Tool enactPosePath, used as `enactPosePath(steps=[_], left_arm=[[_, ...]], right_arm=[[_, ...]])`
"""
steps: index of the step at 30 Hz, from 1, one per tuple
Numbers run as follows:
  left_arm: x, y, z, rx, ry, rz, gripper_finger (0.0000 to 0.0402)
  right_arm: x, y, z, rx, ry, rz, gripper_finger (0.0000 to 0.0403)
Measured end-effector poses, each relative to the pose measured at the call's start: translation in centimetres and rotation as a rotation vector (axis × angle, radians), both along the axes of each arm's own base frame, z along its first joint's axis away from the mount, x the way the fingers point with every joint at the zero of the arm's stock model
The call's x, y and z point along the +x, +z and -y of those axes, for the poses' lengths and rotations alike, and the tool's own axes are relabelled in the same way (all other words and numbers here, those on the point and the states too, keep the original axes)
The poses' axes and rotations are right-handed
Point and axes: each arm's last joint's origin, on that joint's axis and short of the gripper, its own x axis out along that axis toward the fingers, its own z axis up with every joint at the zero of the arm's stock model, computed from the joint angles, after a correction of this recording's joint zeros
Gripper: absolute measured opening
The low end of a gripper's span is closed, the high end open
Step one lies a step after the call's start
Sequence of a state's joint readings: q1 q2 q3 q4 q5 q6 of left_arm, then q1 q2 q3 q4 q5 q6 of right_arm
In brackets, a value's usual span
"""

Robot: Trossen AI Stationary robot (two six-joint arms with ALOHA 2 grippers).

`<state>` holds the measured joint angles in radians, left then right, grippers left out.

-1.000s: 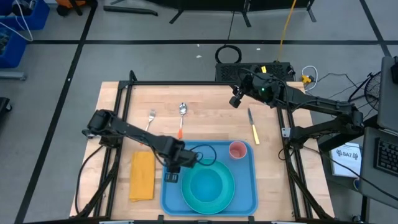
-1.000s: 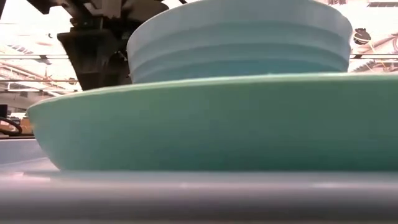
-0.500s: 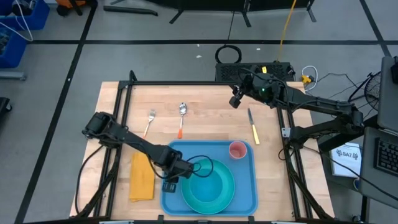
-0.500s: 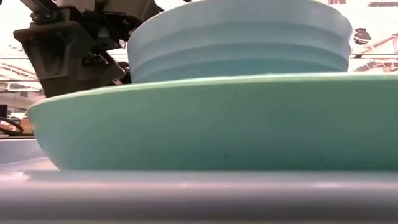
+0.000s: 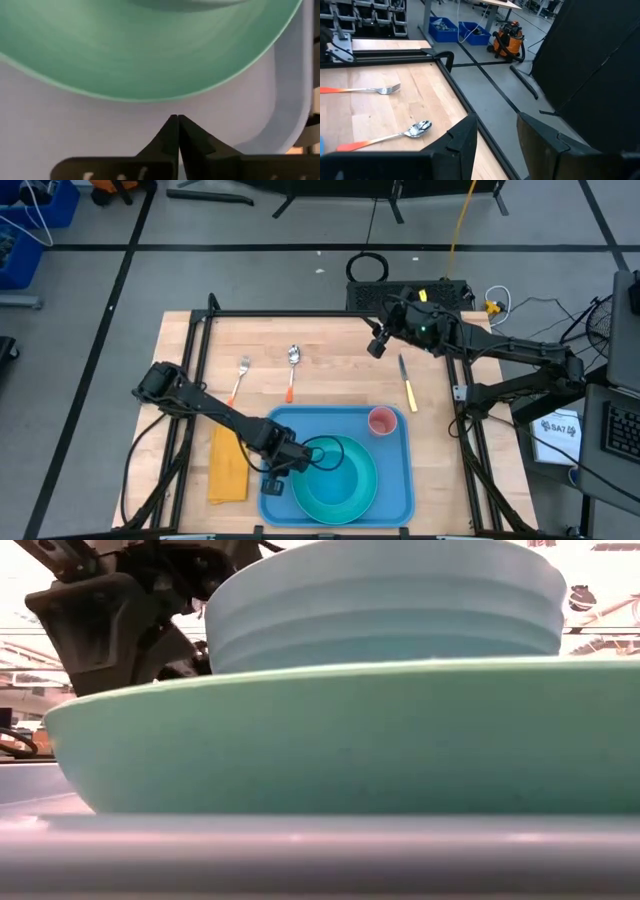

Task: Set up tray
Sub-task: Adjust the blue plate on the blue tray

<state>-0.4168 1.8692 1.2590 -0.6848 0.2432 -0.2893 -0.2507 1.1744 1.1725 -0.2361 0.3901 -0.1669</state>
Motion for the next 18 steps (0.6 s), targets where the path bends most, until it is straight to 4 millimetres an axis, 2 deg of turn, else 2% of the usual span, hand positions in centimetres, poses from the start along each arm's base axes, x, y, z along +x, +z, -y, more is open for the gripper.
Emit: enactPosePath(steps=[3, 7, 18], left_arm=[[-0.4, -1.2, 0.0, -0.036, 0.010, -0.033, 0.0014], [-0.3, -1.5, 0.0, -0.064, 0.010, -0.001, 0.0006], [0.7, -1.3, -0.2, -0.088, -0.033, 0.104, 0.0004]], right_arm=[[0.1, 0.0, -0.3, -0.001, 0.011, -0.001, 0.0132], [0.1, 0.0, -0.3, -0.001, 0.012, 0.000, 0.0132], [0.2, 0.2, -0.3, -0.007, 0.011, 0.021, 0.0132]])
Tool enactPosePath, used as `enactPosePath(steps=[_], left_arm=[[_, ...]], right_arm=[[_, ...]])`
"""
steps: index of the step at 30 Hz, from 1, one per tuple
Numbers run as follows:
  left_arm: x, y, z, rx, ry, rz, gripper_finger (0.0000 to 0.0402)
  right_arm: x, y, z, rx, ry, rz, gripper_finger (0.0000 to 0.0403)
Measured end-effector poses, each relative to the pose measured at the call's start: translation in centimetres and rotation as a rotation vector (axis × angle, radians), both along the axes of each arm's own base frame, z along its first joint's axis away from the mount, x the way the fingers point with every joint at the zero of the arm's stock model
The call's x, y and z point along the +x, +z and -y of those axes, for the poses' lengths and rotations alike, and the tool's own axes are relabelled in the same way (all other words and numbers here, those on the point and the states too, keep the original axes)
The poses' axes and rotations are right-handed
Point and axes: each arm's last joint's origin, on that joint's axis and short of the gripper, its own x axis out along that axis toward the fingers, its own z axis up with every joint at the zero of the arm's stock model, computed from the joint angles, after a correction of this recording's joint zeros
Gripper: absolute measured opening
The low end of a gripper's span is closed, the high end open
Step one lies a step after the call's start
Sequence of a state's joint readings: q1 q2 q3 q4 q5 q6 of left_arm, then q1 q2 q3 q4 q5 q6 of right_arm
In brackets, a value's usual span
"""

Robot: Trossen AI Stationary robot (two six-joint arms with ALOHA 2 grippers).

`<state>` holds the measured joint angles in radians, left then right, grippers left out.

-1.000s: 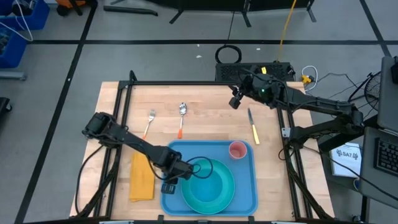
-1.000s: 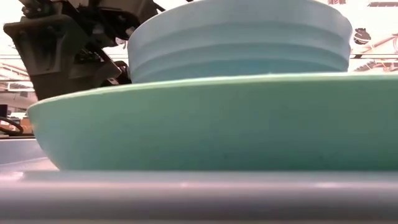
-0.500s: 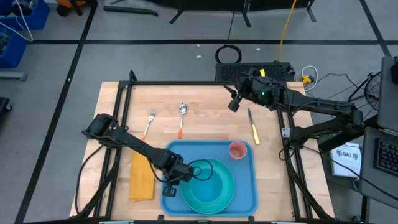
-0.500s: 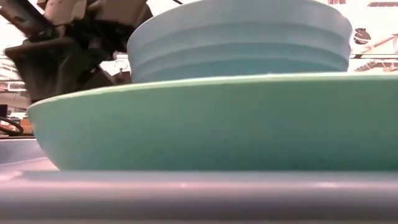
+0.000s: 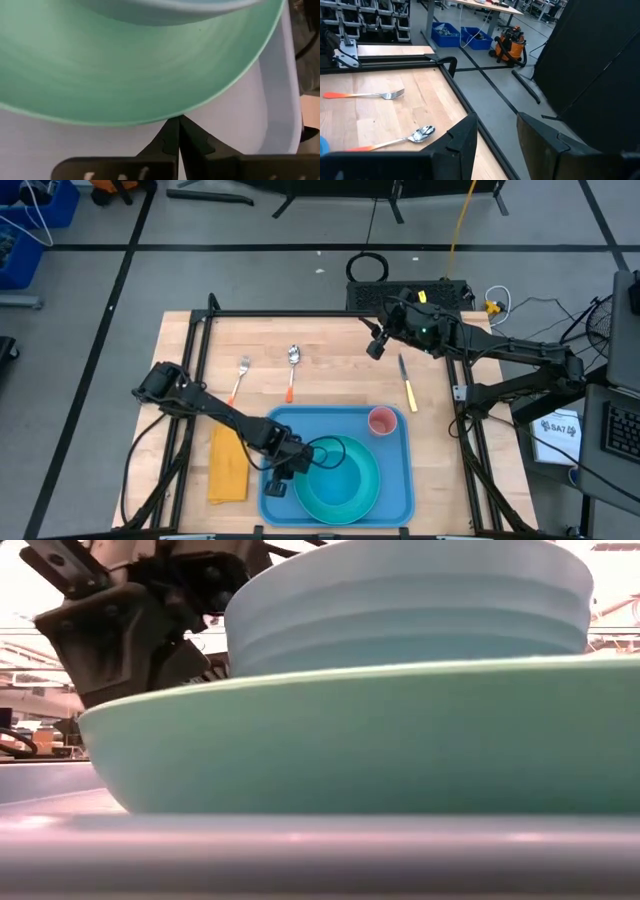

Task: Set up tray
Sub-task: Adjust the blue plate on the blue tray

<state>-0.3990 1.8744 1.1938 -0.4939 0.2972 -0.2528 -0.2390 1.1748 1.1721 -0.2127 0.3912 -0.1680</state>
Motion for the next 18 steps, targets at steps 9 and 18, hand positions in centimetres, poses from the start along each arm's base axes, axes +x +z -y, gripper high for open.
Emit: enactPosePath(steps=[9, 18], left_arm=[[0.48, 0.11, -0.54, -0.012, -0.004, 0.030, 0.0005], [0.62, 0.11, -0.91, -0.015, -0.008, 0.032, 0.0002]], right_arm=[[0.00, -0.01, 0.00, 0.000, 0.000, -0.001, 0.0132], [0.04, -0.02, -0.16, -0.001, 0.008, -0.004, 0.0132]])
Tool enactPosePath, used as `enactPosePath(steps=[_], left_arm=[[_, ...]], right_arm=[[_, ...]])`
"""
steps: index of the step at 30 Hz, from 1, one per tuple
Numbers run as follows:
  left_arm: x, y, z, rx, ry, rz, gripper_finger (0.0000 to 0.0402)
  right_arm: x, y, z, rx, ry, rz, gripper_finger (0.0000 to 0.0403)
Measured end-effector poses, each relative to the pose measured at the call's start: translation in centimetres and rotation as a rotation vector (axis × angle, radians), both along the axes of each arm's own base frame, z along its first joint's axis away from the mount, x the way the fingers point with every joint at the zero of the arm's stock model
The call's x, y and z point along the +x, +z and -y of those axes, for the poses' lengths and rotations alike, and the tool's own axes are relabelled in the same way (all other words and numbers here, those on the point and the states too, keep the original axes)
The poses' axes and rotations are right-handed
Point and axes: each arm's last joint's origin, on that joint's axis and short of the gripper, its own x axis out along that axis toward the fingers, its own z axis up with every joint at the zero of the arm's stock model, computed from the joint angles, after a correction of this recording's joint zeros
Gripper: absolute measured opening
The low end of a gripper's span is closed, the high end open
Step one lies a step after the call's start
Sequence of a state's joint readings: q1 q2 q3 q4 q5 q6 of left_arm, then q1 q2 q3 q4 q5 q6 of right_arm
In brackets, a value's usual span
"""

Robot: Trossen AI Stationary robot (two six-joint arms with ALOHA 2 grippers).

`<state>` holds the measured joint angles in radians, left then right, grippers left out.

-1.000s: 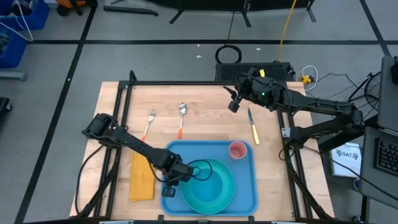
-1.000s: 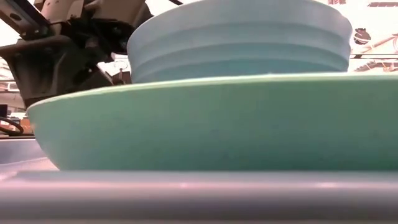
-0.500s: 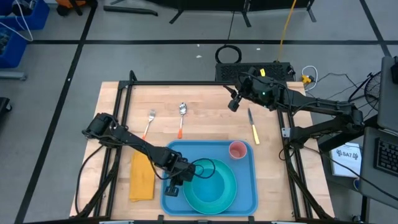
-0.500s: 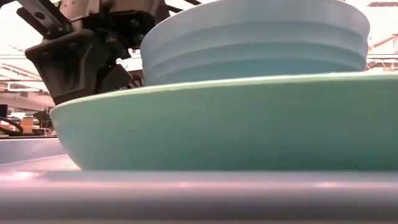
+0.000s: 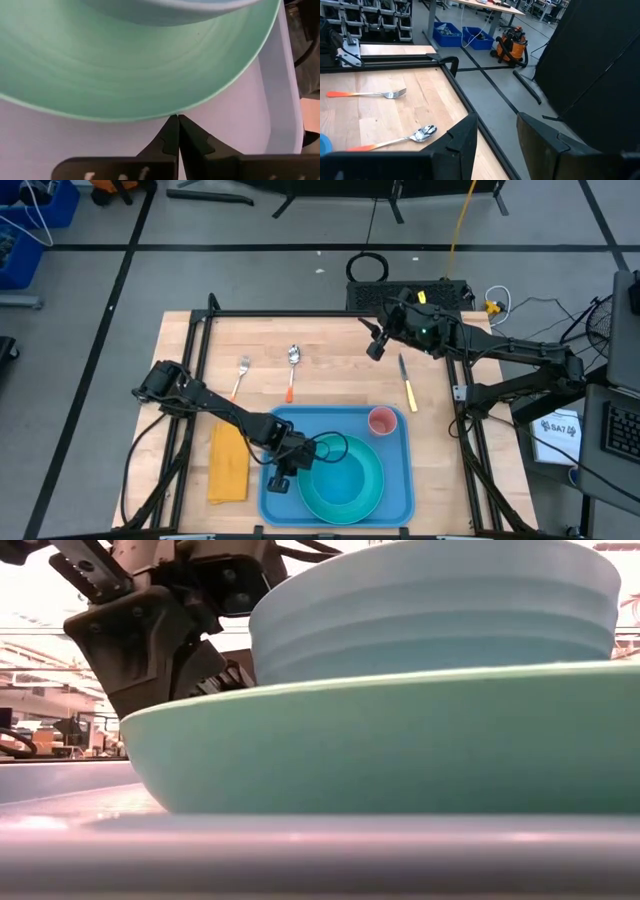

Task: Set up tray
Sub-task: Adjust the blue plate on the blue tray

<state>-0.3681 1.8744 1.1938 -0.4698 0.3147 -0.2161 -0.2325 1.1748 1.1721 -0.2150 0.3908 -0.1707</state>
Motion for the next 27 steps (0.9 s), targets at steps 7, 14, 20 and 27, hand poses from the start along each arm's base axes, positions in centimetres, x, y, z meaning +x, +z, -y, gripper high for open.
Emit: enactPosePath(steps=[7, 14, 20, 27], left_arm=[[-0.7, -0.3, -0.2, 0.005, 0.015, -0.093, 0.0003], [-0.4, -0.3, -0.1, -0.012, 0.009, -0.070, 0.0003], [0.1, -1.6, 0.3, -0.059, -0.023, -0.082, 0.0003], [0.4, -1.6, 0.1, -0.080, -0.036, -0.056, 0.0002]], right_arm=[[0.0, 0.0, 0.0, -0.001, 0.000, -0.002, 0.0132], [0.0, 0.0, 0.0, 0.000, 0.000, -0.001, 0.0132], [0.0, 0.0, 0.0, 0.001, 0.000, -0.001, 0.0132], [0.0, 0.0, 0.0, 0.002, 0.000, -0.002, 0.0132]])
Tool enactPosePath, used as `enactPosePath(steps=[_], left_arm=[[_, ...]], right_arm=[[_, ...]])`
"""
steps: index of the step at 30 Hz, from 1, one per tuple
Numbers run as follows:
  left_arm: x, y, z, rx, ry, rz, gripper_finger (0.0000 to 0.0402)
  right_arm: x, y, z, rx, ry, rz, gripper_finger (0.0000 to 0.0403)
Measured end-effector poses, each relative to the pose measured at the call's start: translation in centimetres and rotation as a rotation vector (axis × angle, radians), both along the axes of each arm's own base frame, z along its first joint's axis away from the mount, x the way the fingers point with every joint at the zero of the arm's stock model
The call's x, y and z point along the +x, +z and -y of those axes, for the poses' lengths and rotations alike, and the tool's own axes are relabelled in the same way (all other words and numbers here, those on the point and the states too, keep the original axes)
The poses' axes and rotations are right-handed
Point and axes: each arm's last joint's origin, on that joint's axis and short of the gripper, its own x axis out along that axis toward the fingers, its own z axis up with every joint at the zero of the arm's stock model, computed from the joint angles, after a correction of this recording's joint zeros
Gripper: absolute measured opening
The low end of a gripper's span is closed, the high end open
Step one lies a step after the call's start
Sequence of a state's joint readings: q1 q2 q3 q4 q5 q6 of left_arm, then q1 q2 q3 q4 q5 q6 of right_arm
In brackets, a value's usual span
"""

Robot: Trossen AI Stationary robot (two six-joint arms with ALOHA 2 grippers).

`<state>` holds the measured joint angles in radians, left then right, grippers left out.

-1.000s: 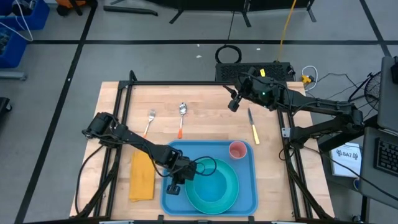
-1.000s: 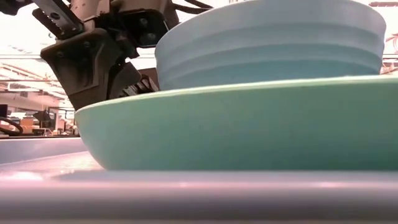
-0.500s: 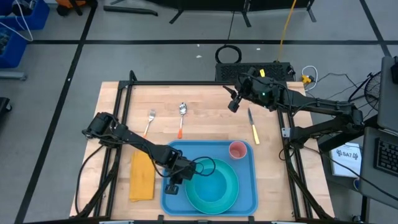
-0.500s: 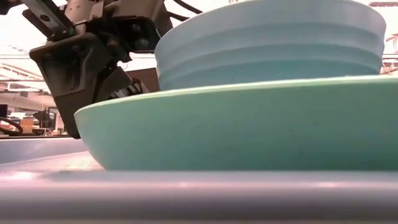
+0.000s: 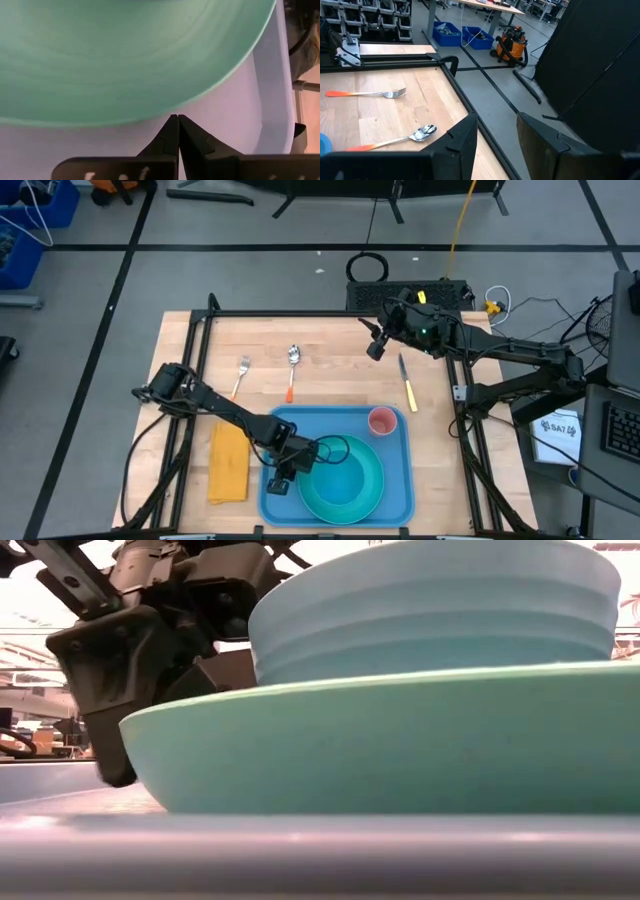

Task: Set up tray
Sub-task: Adjust the blue plate on the blue tray

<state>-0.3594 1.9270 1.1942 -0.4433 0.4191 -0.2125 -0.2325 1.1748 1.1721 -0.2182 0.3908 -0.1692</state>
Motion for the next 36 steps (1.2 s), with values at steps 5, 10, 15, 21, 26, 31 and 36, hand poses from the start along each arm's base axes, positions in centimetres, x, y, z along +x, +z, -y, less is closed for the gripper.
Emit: enactPosePath(steps=[5, 10, 15, 21, 26, 31, 36], left_arm=[[0.4, 0.1, -0.2, -0.006, -0.015, 0.046, 0.0002], [0.6, 0.1, -0.5, -0.004, -0.017, 0.058, 0.0001], [0.9, 0.3, -0.7, -0.009, -0.029, 0.099, 0.0001], [1.2, 0.3, -1.0, -0.012, -0.033, 0.125, 0.0001], [1.5, 0.4, -1.2, -0.016, -0.040, 0.154, 0.0001], [1.7, 0.5, -1.4, -0.023, -0.039, 0.175, 0.0001], [2.0, 0.7, -1.5, -0.036, -0.048, 0.210, 0.0001]], right_arm=[[0.0, 0.0, 0.0, 0.001, 0.000, -0.003, 0.0132], [0.0, -0.1, 0.0, 0.002, 0.000, -0.006, 0.0132], [0.0, -0.1, 0.0, 0.002, 0.000, -0.006, 0.0132], [0.0, -0.1, 0.0, 0.002, 0.000, -0.006, 0.0132], [0.0, -0.1, 0.0, 0.002, 0.000, -0.007, 0.0132], [0.0, -0.1, 0.0, 0.003, 0.000, -0.012, 0.0132], [0.0, -0.1, 0.0, 0.004, 0.000, -0.012, 0.0132]])
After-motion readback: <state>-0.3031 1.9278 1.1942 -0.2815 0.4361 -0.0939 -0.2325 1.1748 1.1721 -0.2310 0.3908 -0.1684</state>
